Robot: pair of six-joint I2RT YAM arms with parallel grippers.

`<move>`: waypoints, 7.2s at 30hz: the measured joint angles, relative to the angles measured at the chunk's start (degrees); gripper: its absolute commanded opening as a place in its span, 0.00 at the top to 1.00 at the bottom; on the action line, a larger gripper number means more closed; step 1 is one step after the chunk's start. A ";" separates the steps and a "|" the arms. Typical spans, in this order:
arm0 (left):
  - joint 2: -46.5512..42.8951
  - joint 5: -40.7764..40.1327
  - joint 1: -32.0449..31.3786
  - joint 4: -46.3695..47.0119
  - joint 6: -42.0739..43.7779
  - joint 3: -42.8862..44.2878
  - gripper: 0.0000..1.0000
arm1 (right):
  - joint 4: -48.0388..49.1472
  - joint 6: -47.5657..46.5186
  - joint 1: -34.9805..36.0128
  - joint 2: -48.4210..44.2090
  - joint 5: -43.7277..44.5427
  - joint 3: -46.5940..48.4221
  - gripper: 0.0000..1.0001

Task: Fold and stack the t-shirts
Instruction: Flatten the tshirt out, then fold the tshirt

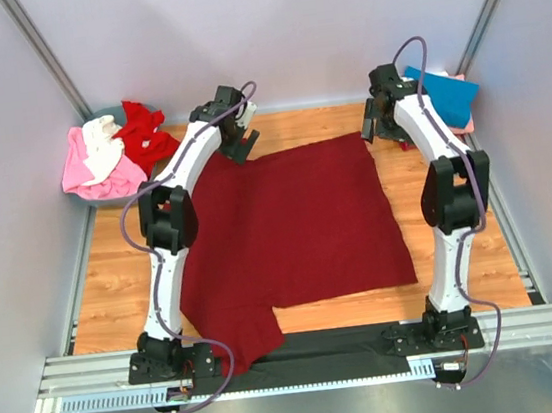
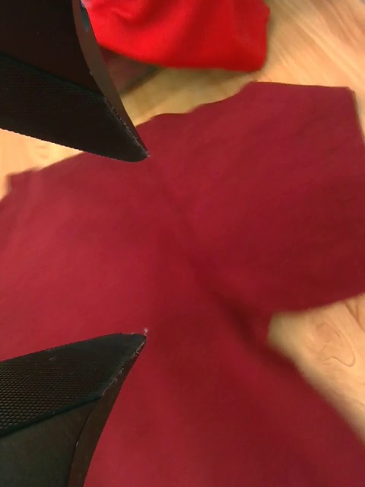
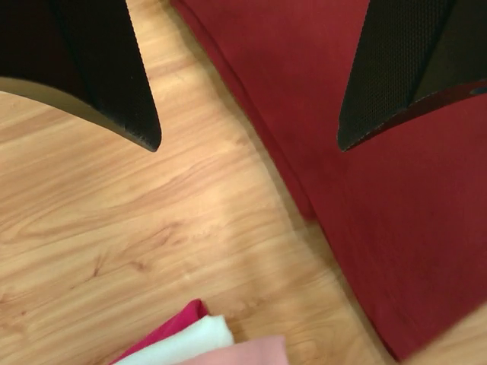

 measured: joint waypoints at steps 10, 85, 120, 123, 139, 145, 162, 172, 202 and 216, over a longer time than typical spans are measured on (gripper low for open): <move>-36.04 -2.27 -1.62 7.85 -11.02 -25.11 0.07 | 11.89 0.63 3.78 -29.94 -8.46 -19.85 0.01; -81.40 2.05 -36.59 -9.11 -64.32 -89.02 0.30 | 19.85 7.43 1.66 -25.42 -23.08 -35.80 0.01; -80.78 4.68 -59.41 -1.79 -92.17 -104.98 1.00 | 16.48 6.38 3.85 -46.16 -17.84 -49.05 0.03; -80.46 0.66 -58.93 -4.96 -90.09 -100.98 1.00 | 16.04 8.15 3.89 -53.48 -14.88 -54.82 0.02; -72.41 -7.30 -41.03 3.37 -62.27 -83.91 1.00 | 6.73 16.72 -26.99 -72.57 -30.45 -77.83 0.12; -72.19 -2.67 -30.56 10.51 -54.84 -83.82 1.00 | 4.50 19.26 -23.93 -75.36 -31.50 -83.38 0.18; -71.78 6.86 -17.27 18.05 -44.63 -81.81 1.00 | 0.37 27.19 -16.94 -68.94 -19.04 -85.11 0.60; -72.06 9.60 -15.30 19.45 -44.02 -82.27 1.00 | 2.99 27.32 -21.42 -63.54 -18.08 -85.53 0.47; -70.88 10.36 -13.60 12.35 -42.05 -77.37 1.00 | 8.57 23.39 -22.32 -68.35 -26.95 -86.62 1.00; -60.22 4.48 -13.49 5.18 -34.77 -60.19 1.00 | 16.87 17.33 -20.46 -52.76 -32.24 -69.81 1.00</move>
